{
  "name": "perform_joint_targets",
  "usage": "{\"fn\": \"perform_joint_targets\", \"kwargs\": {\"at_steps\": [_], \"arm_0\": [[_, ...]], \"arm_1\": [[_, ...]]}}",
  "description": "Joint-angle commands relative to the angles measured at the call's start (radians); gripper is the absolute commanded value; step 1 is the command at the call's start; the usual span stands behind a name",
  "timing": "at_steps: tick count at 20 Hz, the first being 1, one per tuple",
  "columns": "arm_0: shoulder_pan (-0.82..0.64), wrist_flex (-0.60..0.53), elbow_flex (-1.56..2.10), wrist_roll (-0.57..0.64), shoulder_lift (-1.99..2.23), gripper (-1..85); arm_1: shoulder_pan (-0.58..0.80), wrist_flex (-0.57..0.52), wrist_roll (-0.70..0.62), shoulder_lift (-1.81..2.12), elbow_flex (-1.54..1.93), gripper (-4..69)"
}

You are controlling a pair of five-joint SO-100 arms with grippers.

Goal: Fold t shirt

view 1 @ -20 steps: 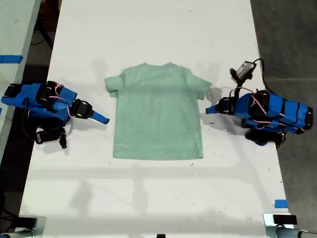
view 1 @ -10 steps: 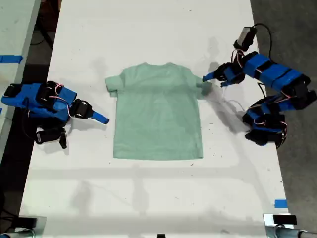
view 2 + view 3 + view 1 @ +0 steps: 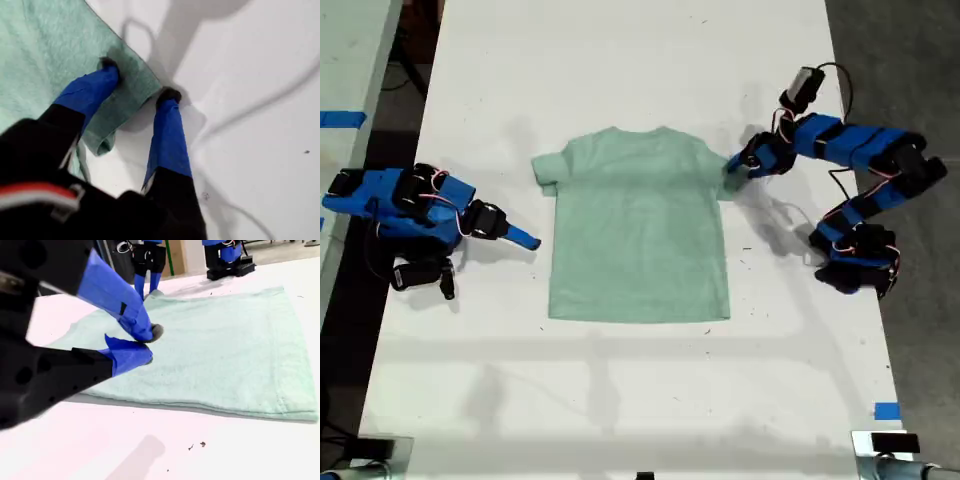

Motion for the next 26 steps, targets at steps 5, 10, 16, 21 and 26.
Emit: {"fn": "perform_joint_targets", "kwargs": {"at_steps": [5,10,16,21,26], "arm_0": [[-0.002,0.003,0.041,0.003,0.008,2.6],[-0.002,0.003,0.041,0.003,0.008,2.6],[-0.002,0.003,0.041,0.003,0.008,2.6],[-0.002,0.003,0.041,0.003,0.008,2.6],[-0.002,0.003,0.041,0.003,0.008,2.6]], "arm_1": [[-0.069,-0.055,0.072,0.057,-0.041,-0.6],[-0.152,0.127,-0.026,0.173,-0.267,-0.5],[-0.428,0.055,-0.063,0.038,-0.515,-0.5],[-0.56,-0.057,-0.075,-0.245,-0.64,-0.5],[-0.644,0.101,-0.091,-0.58,-1.02,10.3]]}}
